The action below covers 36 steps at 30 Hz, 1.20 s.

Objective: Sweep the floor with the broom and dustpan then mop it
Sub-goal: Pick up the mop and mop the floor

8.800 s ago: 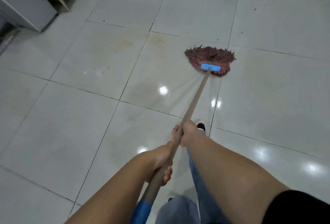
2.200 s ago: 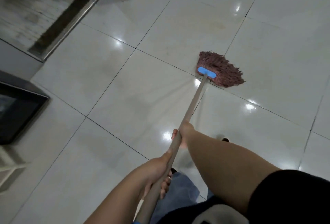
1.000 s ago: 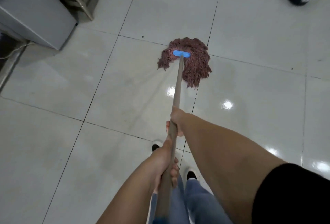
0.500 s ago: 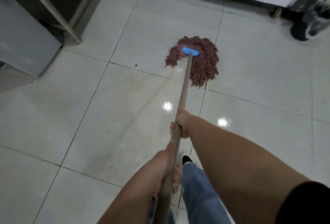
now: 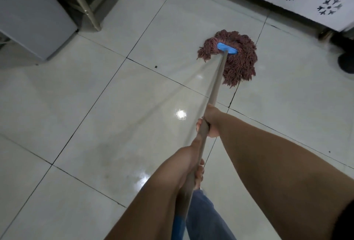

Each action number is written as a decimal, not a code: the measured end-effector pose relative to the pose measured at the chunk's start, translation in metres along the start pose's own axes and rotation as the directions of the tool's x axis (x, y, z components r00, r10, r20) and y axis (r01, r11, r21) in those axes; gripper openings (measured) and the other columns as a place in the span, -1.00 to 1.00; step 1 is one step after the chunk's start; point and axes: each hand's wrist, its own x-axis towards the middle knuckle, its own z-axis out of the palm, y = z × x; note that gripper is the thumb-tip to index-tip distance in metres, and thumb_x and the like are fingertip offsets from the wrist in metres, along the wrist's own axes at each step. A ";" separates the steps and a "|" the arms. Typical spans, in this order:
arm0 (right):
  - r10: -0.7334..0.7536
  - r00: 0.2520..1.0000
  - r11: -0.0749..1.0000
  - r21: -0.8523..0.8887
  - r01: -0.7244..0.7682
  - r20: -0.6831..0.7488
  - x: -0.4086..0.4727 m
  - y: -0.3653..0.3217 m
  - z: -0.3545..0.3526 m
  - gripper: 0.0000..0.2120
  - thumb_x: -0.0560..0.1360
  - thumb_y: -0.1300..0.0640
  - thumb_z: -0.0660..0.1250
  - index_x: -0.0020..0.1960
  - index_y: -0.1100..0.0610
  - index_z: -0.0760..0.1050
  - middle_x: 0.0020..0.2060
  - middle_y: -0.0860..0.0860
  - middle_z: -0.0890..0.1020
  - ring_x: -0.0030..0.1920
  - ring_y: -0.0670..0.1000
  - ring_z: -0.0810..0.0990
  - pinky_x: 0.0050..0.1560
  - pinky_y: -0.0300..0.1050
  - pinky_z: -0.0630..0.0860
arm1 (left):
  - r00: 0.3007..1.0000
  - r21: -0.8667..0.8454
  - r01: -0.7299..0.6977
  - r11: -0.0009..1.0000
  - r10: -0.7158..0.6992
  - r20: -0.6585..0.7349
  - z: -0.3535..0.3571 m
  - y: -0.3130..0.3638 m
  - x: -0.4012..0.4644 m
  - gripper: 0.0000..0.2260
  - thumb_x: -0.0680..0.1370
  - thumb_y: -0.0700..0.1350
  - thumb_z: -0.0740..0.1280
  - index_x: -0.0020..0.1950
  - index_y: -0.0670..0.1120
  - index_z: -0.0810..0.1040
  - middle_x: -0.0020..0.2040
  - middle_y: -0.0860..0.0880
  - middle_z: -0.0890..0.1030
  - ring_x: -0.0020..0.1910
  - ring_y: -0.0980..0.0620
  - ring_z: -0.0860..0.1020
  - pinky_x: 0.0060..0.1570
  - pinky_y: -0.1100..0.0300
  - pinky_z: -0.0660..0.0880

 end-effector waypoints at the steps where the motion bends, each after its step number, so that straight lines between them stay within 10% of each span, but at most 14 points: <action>1: -0.009 1.000 1.000 -0.010 0.009 0.009 -0.002 0.008 0.007 -0.76 0.61 -0.03 0.01 0.10 0.07 0.38 -0.41 0.03 0.38 -0.71 -0.06 0.33 -0.62 -0.36 0.37 | 1.000 0.003 0.007 1.000 -0.007 0.007 -0.007 -0.010 -0.004 -0.41 0.48 0.38 0.05 -0.38 -0.13 0.31 -0.72 0.03 0.33 -0.78 0.13 0.29 -0.72 0.45 0.20; 10: 0.000 1.000 0.996 -0.084 0.001 0.017 -0.040 0.161 0.097 -0.56 0.62 -0.06 -0.04 0.36 0.12 0.35 -0.39 0.08 0.44 -0.66 -0.02 0.38 -0.62 -0.31 0.36 | 0.996 -0.029 0.081 0.996 -0.080 0.033 -0.107 -0.156 -0.057 -0.46 0.54 0.31 0.04 -0.31 -0.16 0.30 -0.60 -0.03 0.29 -0.72 0.08 0.23 -0.60 0.38 0.20; 20: 0.030 0.995 0.999 -0.019 -0.029 0.097 -0.110 0.373 0.273 -0.64 0.63 -0.15 -0.05 0.16 0.07 0.34 -0.47 0.07 0.38 -0.65 -0.02 0.35 -0.59 -0.29 0.37 | 0.988 0.033 0.118 0.993 -0.114 -0.101 -0.280 -0.358 -0.130 -0.44 0.50 0.34 0.07 -0.33 -0.15 0.37 -0.62 -0.03 0.30 -0.69 0.06 0.24 -0.56 0.37 0.19; 29: 0.074 0.996 0.997 -0.008 -0.073 0.048 -0.168 0.500 0.295 -0.53 0.61 -0.19 -0.02 0.29 0.14 0.31 -0.40 0.09 0.41 -0.67 -0.03 0.37 -0.63 -0.30 0.40 | 0.983 0.072 0.125 0.989 -0.114 -0.145 -0.292 -0.483 -0.186 -0.40 0.50 0.37 -0.03 -0.29 -0.13 0.42 -0.49 -0.04 0.33 -0.60 0.04 0.27 -0.54 0.32 0.22; 32: 0.032 0.998 0.999 -0.035 -0.031 0.045 -0.181 0.541 0.283 -0.56 0.62 -0.17 -0.03 0.27 0.12 0.31 -0.37 0.08 0.40 -0.56 -0.04 0.36 -0.62 -0.30 0.41 | 0.986 0.092 0.092 0.992 -0.078 -0.145 -0.278 -0.527 -0.185 -0.29 0.57 0.29 -0.02 0.21 -0.33 0.49 -0.24 -0.15 0.45 -0.26 0.05 0.33 -0.34 0.10 0.48; 33: 0.037 0.997 0.999 -0.027 -0.036 0.067 -0.182 0.558 0.279 -0.57 0.62 -0.17 -0.03 0.26 0.13 0.32 -0.40 0.08 0.40 -0.60 -0.04 0.36 -0.62 -0.31 0.42 | 0.988 0.094 0.085 0.992 -0.071 -0.140 -0.273 -0.542 -0.185 -0.32 0.58 0.26 0.01 0.25 -0.35 0.46 -0.15 -0.11 0.47 0.18 -0.30 0.41 -0.15 -0.01 0.55; 36: 0.040 0.997 0.999 -0.008 -0.040 0.060 -0.187 0.609 0.268 -0.58 0.61 -0.18 -0.01 0.19 0.15 0.31 -0.53 0.09 0.39 -0.72 -0.03 0.35 -0.61 -0.30 0.41 | 0.975 0.121 0.111 0.986 -0.085 -0.207 -0.261 -0.592 -0.183 -0.49 0.60 0.17 0.10 0.01 -0.26 0.56 0.14 -0.36 0.56 0.13 -0.30 0.53 0.09 -0.05 0.49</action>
